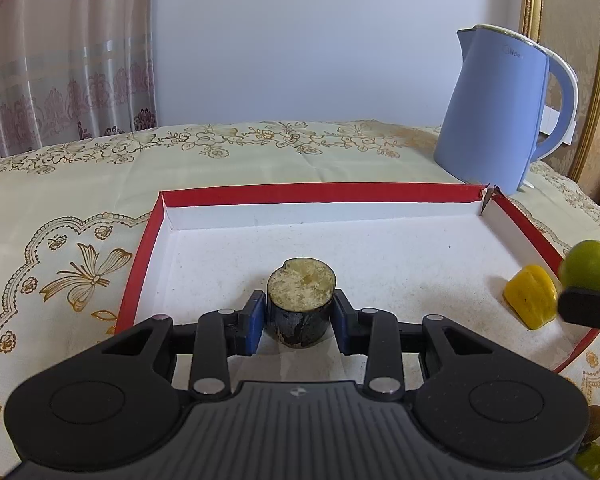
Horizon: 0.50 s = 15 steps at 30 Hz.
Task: Organize fruits
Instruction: 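Carry the eggplant slice with the left tool over the tray while the right tool carries the lime there, then open the right tool to drop the green lime into the tray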
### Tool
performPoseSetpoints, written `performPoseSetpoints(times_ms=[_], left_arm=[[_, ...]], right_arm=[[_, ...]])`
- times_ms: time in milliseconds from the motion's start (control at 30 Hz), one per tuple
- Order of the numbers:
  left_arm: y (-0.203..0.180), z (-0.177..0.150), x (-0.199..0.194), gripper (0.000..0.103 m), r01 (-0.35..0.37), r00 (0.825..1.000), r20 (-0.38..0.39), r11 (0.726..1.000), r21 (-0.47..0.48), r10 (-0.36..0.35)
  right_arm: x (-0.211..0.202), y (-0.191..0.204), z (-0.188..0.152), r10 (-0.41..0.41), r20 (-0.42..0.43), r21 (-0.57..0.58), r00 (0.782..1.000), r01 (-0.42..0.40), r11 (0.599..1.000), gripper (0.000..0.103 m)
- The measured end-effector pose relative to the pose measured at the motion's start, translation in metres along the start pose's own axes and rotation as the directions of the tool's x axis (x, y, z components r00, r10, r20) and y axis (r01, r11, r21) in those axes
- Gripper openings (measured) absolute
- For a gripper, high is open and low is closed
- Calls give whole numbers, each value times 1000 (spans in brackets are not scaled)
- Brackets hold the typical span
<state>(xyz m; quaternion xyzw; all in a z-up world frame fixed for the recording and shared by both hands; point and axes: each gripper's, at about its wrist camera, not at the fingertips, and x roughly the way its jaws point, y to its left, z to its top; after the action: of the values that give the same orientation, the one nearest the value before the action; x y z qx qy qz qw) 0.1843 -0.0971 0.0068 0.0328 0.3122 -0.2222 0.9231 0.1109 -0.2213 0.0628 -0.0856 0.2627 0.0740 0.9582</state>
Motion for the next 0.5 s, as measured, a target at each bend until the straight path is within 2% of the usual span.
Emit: performPoseSetpoints(times_ms=[500], left_arm=[[0, 0, 0, 34, 1, 1000, -1, 1000, -1, -1]], right_arm=[[48, -13, -8, -10, -66, 36, 998, 12, 999, 33]])
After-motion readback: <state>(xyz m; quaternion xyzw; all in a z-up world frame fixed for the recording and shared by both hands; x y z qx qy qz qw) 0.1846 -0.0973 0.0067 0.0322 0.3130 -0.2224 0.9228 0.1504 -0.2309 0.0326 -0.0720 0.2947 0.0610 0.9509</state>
